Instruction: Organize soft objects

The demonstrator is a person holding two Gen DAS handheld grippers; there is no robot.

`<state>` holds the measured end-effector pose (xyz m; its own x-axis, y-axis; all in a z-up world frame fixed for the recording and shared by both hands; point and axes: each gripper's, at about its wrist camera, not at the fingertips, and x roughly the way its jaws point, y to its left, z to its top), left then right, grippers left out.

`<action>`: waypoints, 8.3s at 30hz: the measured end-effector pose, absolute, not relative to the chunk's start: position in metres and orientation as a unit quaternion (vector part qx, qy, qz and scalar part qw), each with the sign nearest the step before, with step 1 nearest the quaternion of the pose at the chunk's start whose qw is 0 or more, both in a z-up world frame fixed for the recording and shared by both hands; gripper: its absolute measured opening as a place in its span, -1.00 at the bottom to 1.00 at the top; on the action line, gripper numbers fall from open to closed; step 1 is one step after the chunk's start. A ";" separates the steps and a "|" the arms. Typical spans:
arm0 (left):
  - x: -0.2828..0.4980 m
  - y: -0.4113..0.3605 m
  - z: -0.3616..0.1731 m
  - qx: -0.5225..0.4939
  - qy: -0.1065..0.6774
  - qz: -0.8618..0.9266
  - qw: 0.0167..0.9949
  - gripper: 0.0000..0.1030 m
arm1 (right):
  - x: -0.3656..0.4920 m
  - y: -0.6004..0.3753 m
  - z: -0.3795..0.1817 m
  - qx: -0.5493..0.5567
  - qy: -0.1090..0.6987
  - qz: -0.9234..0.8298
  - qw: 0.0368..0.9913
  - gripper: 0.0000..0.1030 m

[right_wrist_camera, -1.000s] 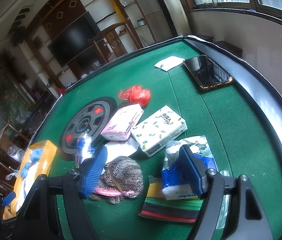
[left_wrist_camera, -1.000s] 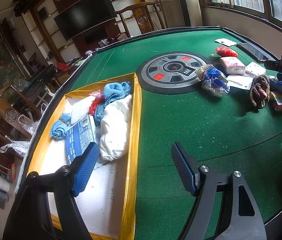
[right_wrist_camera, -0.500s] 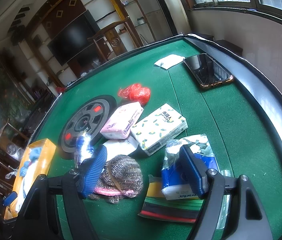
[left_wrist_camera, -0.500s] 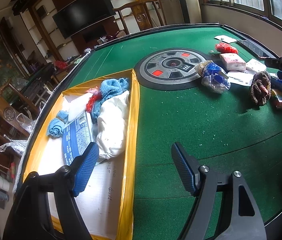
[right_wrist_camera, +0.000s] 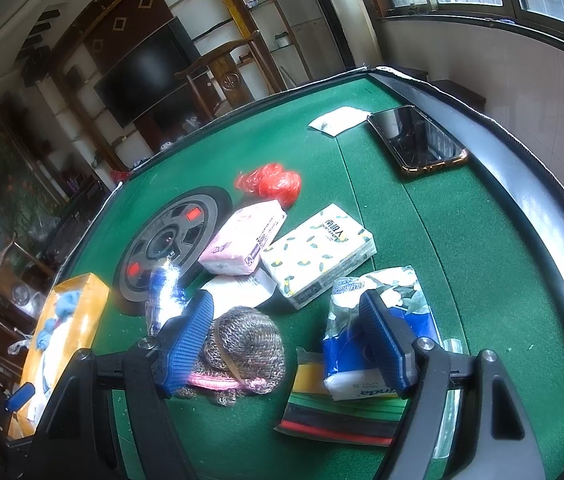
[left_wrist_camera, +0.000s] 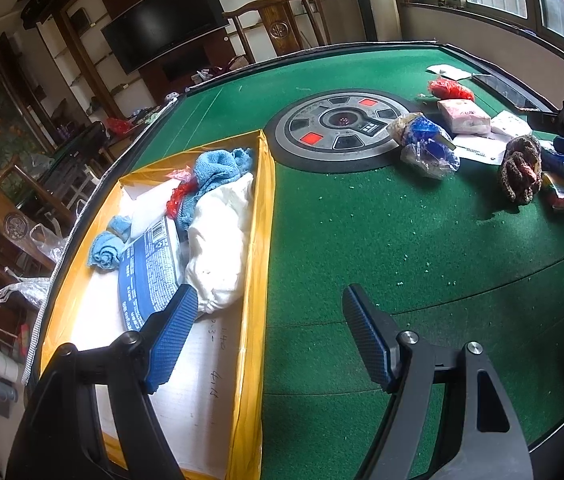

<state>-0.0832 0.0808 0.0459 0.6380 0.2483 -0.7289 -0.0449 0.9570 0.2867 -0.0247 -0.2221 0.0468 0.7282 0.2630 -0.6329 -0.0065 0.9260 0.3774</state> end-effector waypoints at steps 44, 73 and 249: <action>-0.051 0.035 0.008 0.032 0.486 -0.078 0.870 0.75 | -0.006 -0.198 0.073 0.180 0.388 0.102 0.898 0.51; -0.008 0.060 0.050 -0.106 0.492 -0.134 0.854 0.96 | -0.029 -0.134 0.019 0.059 0.446 0.148 0.881 0.18; -0.098 0.129 0.069 0.058 0.413 0.037 0.908 0.53 | -0.049 -0.075 0.037 -0.030 0.511 0.290 0.809 0.19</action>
<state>-0.0982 0.1295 0.0690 0.6566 0.1158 -0.7453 -0.0204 0.9905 0.1360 -0.0493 -0.0750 0.0371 0.3098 0.4392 -0.8433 -0.5005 0.8294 0.2481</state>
